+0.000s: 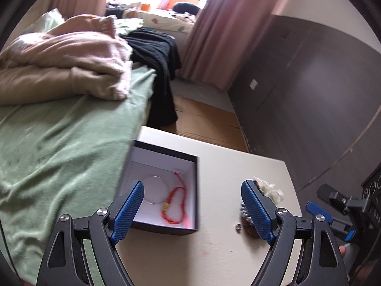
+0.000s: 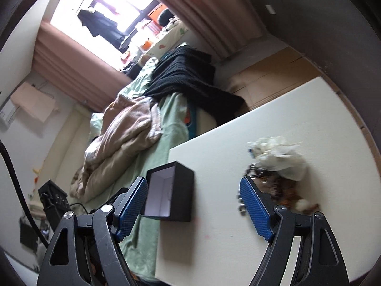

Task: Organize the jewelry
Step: 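Grasp a dark beaded bracelet with the left tool while the right tool grasps the white cloth pouch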

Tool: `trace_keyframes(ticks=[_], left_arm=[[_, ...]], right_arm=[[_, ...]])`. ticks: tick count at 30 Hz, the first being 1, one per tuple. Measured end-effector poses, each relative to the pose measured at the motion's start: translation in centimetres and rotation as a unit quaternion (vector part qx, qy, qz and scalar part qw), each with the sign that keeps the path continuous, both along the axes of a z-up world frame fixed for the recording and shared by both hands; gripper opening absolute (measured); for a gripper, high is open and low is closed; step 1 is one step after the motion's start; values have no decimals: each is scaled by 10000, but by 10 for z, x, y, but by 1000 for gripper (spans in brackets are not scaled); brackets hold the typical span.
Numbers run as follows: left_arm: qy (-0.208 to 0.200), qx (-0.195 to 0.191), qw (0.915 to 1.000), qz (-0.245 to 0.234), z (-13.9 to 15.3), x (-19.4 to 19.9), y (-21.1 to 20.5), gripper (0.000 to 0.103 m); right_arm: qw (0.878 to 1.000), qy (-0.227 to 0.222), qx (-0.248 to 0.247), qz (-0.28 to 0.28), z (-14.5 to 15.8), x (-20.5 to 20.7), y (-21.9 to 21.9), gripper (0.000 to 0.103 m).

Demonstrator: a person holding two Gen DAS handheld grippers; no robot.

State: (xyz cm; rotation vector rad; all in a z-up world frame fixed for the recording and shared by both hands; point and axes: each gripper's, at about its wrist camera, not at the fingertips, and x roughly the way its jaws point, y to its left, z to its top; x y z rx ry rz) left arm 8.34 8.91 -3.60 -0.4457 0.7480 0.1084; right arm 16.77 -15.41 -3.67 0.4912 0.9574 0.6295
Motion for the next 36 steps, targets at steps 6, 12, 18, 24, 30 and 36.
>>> trace_keyframes(ticks=[6,12,18,24,30,36], left_arm=[[29,184,9986,-501,-8,15,-36,84],[253,36,9960,-851,-24,30,-58,62],[471,138,9901,-1314,-42,47,-89,47],[732,199,9837,-1628,-61,62,-109,41],[981,332,9767,-1879,-77,75,-126,32],[949,403,9780,-1815,-79,73,-122,11]], right_arm=[[9987,144,-303,-389,-5,10,-31,80],[9961,423,-524,-568,-19,22,-48,80],[9937,596,-659,-677,-28,32,-64,80],[9903,797,-777,-835,-40,45,-77,80],[9889,951,-849,-764,-52,58,-75,80],[9900,1018,-805,-555,-65,70,-60,80]])
